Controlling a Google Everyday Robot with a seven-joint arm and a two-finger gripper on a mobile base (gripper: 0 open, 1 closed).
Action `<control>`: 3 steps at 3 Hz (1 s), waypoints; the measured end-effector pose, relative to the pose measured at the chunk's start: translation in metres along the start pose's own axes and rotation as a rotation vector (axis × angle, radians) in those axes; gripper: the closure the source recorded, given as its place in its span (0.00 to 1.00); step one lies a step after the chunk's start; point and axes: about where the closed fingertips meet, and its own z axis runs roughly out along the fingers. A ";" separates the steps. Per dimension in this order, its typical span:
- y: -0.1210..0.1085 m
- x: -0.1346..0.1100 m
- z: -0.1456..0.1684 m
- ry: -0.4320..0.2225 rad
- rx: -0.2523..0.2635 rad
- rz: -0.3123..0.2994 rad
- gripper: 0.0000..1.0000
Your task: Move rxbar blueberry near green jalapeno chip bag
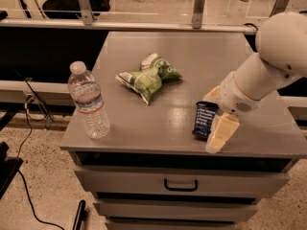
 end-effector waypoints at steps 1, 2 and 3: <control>0.000 -0.001 0.006 0.005 -0.007 -0.002 0.40; 0.000 -0.003 0.000 0.005 -0.007 -0.002 0.64; -0.001 -0.006 -0.006 0.005 -0.007 -0.002 0.86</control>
Offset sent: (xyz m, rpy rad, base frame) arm -0.0002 0.0096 -0.0212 -0.0090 0.0432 0.0186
